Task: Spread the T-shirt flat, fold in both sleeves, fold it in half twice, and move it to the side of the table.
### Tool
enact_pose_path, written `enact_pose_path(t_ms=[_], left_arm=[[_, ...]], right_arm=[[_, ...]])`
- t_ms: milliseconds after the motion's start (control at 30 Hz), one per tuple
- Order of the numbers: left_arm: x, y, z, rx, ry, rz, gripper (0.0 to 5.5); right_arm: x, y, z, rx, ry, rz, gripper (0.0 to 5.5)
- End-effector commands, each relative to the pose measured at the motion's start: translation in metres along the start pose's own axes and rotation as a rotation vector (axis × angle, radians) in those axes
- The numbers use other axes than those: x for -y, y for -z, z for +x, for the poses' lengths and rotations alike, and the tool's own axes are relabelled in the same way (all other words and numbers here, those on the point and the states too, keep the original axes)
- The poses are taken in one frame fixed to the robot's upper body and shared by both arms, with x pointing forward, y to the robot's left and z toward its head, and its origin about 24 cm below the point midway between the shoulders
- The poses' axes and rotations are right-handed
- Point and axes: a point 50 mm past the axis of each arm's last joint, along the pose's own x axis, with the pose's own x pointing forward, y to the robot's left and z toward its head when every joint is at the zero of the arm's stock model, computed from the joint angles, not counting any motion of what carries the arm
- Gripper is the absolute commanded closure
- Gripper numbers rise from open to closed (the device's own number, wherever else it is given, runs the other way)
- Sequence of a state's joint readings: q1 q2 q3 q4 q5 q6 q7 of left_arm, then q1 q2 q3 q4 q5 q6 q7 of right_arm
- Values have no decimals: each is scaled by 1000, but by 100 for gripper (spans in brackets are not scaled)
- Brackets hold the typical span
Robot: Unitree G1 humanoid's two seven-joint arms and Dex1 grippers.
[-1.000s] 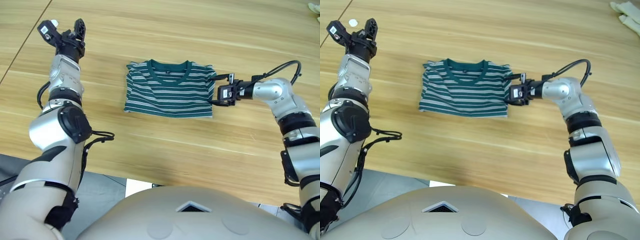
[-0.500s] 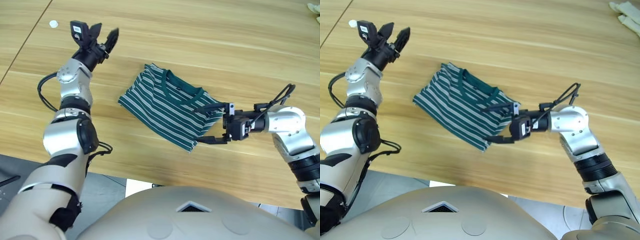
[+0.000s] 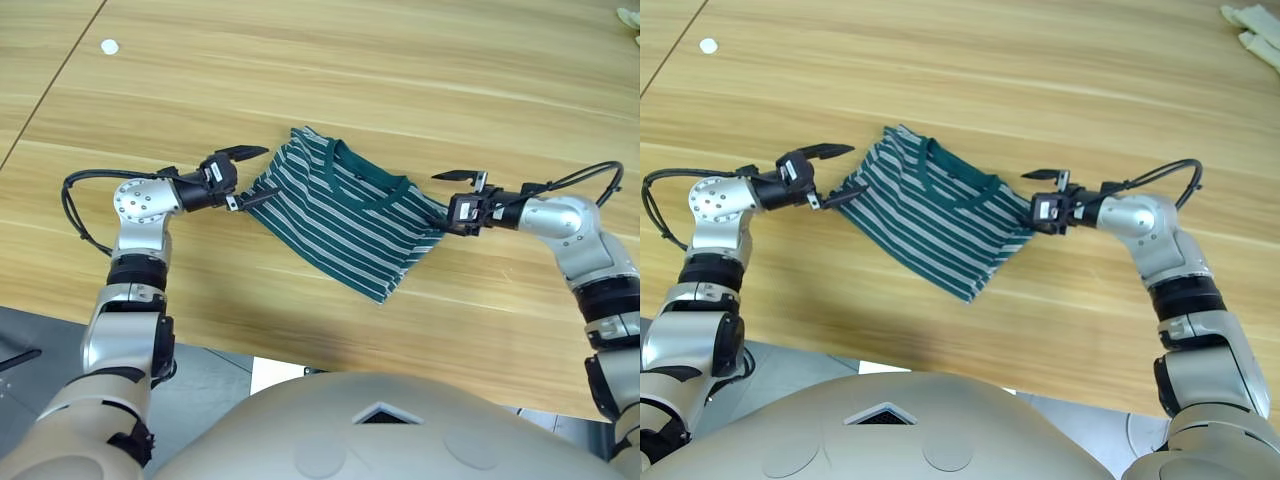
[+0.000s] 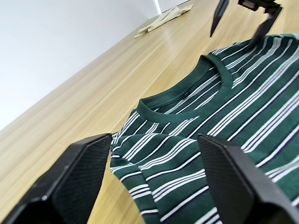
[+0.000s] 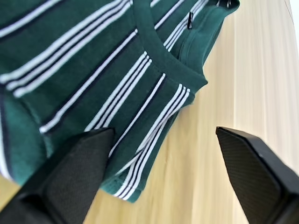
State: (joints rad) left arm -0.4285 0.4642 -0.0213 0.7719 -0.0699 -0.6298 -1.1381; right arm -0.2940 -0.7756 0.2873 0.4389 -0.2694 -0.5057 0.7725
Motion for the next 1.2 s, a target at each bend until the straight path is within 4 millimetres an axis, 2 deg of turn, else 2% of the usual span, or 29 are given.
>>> enact_pose_path(t_ms=[33, 100, 167, 267, 400, 567, 667, 833, 1000, 1067, 1200], left_arm=[[-4, -1, -5, -28, -22, 20, 209], [-5, -1, -5, -32, -28, 22, 209], [-6, -1, -5, -31, -30, 25, 209], [-7, -3, -5, -28, -32, 29, 209], [-9, -4, -6, -29, -36, 37, 209], [-11, -6, -8, -39, -33, 53, 209], [-7, -2, -12, -114, 7, 101, 209], [5, 19, -14, -387, 141, 233, 209], [21, 31, -5, -481, 268, 287, 209], [18, 36, 0, -518, 270, 293, 209], [-7, 36, 13, -570, 138, 324, 209]], right_arm=[[-15, 19, -10, -97, -85, -5, 147], [-21, 22, -12, -106, -106, -6, 147], [-30, 13, -15, -49, -151, -14, 147], [-39, -15, -23, 123, -201, -24, 147], [-42, -64, -50, 409, -230, -50, 147], [-57, -93, -62, 573, -294, -49, 147], [-51, -92, -59, 557, -262, -36, 147], [-40, -87, -55, 536, -198, -16, 147], [-35, -86, -53, 531, -167, -12, 147], [-35, -86, -53, 529, -160, -10, 147], [-35, -81, -50, 507, -145, -5, 147]])
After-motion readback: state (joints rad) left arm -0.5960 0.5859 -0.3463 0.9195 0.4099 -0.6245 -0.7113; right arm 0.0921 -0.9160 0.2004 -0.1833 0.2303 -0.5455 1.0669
